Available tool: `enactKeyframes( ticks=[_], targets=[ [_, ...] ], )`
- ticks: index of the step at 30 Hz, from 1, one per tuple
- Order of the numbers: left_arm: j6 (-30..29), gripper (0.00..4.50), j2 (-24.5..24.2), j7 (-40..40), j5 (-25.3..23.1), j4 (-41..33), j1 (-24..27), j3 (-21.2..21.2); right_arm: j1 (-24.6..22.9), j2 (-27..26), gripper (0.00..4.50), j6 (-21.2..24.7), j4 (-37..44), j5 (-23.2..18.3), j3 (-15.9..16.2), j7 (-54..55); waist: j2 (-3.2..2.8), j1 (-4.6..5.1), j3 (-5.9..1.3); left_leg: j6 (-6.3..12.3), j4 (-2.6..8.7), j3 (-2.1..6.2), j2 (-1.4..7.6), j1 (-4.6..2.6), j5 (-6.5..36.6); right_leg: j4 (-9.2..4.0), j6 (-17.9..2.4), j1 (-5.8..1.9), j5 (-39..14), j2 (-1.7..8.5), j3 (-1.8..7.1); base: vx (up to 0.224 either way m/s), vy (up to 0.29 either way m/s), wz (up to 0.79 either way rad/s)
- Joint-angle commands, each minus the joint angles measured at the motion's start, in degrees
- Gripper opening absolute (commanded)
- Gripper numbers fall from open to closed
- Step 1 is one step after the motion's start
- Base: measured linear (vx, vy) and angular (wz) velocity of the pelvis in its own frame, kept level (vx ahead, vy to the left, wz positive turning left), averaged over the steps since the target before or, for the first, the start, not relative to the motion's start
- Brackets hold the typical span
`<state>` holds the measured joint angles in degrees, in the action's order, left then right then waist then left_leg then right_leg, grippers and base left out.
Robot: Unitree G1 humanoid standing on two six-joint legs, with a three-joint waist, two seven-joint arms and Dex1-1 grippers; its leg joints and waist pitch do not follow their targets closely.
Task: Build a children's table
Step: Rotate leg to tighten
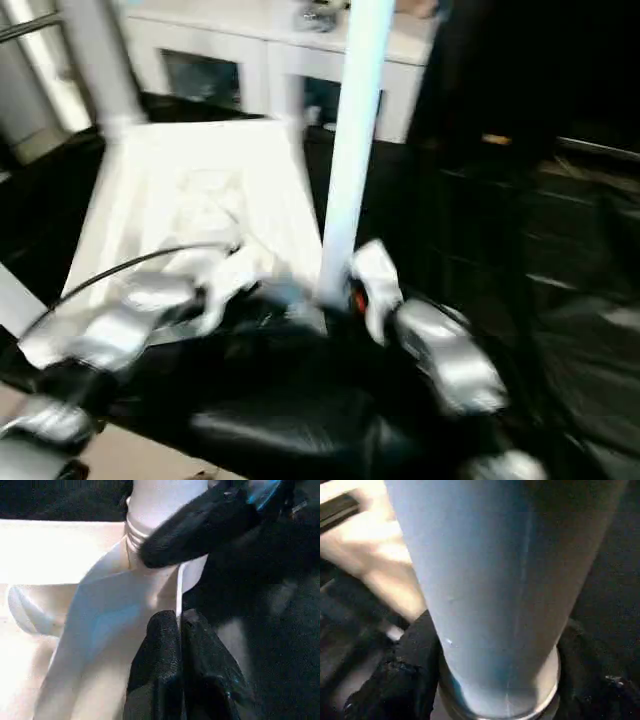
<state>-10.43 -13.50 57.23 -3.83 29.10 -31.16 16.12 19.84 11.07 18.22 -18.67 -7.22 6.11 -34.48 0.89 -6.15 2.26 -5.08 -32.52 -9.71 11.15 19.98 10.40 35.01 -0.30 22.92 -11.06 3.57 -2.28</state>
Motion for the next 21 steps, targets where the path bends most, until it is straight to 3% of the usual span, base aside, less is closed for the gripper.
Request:
enactKeyframes(
  ticks=[1,3,4,5,8,11,15,21],
  targets=[
    [0.1,0.0,2.4,-1.5,1.3,0.0,-1.6,0.2,-0.3,-1.5,2.68,2.1,-4.0,0.8,0.7,3.3,0.38,-0.3,-2.65,-0.13,3.93,0.51,1.51,0.13,13.6,-5.28,-7.1,-2.5,-19.7,4.35,2.33,0.0,0.0,0.0],
    [-1.5,0.0,4.8,-5.7,0.8,1.7,-3.3,-0.2,1.0,-3.5,2.68,2.2,-6.2,0.7,-0.6,7.4,0.08,-0.18,-2.73,-0.15,3.82,0.43,1.46,0.03,13.1,-5.14,-7.9,-2.35,-17.5,4.23,2.37,0.0,0.0,0.0],
    [-1.9,0.0,6.0,-7.6,0.5,2.7,-4.1,-0.5,1.5,-4.6,2.68,1.6,-6.9,1.2,-0.6,8.7,0.15,-0.23,-2.83,-0.3,3.82,0.48,1.44,0.17,12.3,-4.92,-8.3,-2.6,-15.9,4.09,2.23,0.0,0.0,0.0],
    [-1.7,0.0,7.9,-10.8,-0.7,4.5,-5.2,-0.4,2.3,-6.4,2.68,-0.3,-7.7,2.7,0.6,9.8,-0.18,-0.28,-2.86,-0.36,3.77,0.47,1.5,0.01,12.3,-4.9,-8.5,-2.44,-15.1,4.15,2.28,0.0,0.0,0.0],
    [-1.1,0.0,9.7,-12.3,-1.1,5.9,-5.8,-0.1,2.5,-8.6,2.68,-3.0,-7.3,2.6,3.0,7.0,0.15,-0.41,-3.03,0.34,3.53,0.39,1.39,0.31,10.7,-4.56,-9.2,-2.89,-10.9,4.22,2.31,0.0,0.0,0.0],
    [-1.0,0.0,9.7,-11.7,-0.9,5.9,-5.8,0.0,2.5,-9.0,3.37,-1.9,-6.6,1.3,2.7,5.7,-0.07,-0.52,-3.06,1.38,3.43,0.33,1.37,0.33,9.7,-4.37,-10.1,-2.96,-7.9,4.05,2.27,0.0,0.0,0.0],
    [-0.3,0.0,8.1,-8.8,0.2,4.7,-4.9,0.2,1.9,-6.8,3.6,-2.4,-4.8,1.4,4.2,1.9,-0.14,-0.48,-2.88,1.07,3.74,0.45,1.55,0.2,12.4,-4.78,-9.6,-2.9,-12.2,4.21,2.25,0.0,0.0,0.0],
    [1.9,0.0,5.3,-0.4,2.4,1.1,-2.4,0.7,-0.9,-1.4,3.6,-4.5,0.7,-1.0,5.8,-8.9,0.23,-0.74,-2.89,2.66,3.58,0.34,1.62,0.33,11.0,-4.57,-10.0,-3.08,-9.8,4.22,2.26,0.0,0.0,0.0]
  ],
)
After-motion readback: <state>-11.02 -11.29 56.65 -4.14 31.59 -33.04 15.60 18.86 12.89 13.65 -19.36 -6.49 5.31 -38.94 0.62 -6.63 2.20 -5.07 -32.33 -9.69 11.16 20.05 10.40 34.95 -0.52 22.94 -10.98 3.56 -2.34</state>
